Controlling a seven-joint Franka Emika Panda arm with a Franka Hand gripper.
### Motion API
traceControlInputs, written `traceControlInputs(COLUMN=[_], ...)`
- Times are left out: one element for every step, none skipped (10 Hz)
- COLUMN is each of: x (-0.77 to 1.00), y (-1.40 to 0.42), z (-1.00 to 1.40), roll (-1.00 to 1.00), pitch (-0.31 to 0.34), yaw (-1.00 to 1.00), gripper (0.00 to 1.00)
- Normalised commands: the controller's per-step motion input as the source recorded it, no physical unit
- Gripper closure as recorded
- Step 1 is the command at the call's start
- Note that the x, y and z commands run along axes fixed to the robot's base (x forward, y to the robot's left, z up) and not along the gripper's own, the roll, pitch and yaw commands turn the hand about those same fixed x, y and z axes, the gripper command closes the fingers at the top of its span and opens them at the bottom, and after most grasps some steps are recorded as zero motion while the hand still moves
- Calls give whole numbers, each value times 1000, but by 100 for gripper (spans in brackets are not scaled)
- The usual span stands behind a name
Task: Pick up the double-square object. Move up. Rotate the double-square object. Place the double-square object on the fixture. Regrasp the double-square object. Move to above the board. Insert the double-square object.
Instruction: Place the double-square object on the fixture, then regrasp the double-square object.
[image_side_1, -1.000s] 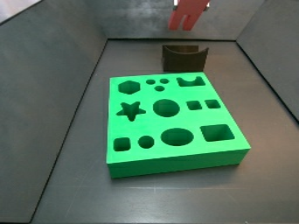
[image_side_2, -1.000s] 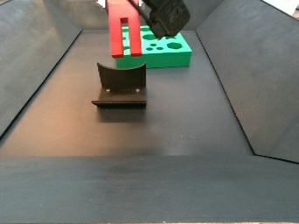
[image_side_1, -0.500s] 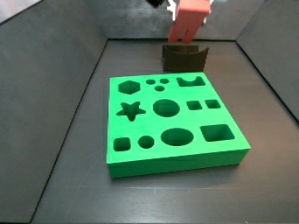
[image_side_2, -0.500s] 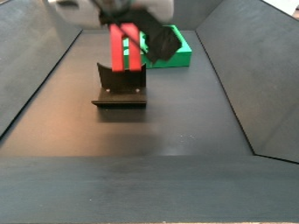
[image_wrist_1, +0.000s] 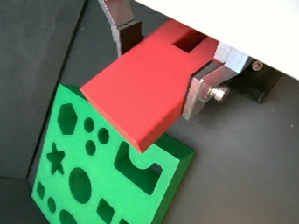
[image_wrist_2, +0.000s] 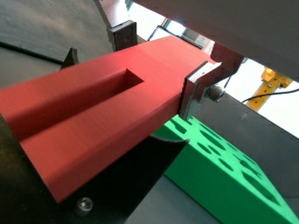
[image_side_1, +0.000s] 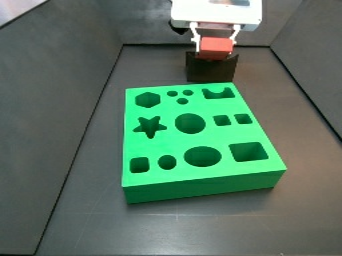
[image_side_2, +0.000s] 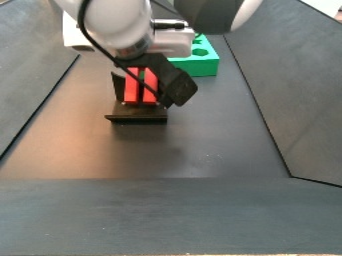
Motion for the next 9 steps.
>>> traceControlInputs(x=[0, 0, 0, -16, -22, -28, -32, -29, -25], y=[0, 0, 2, 11, 12, 11, 11, 13, 12], z=[0, 1000, 1000, 1000, 1000, 1000, 830, 639, 511], roll=[0, -57, -53, -31, -13, 5, 19, 28, 29], pitch=[0, 10, 8, 12, 10, 12, 18, 25, 32], yaw=[0, -45, -43, -26, -17, -11, -8, -6, -4], gripper=[0, 0, 0, 0, 0, 0, 0, 0, 0])
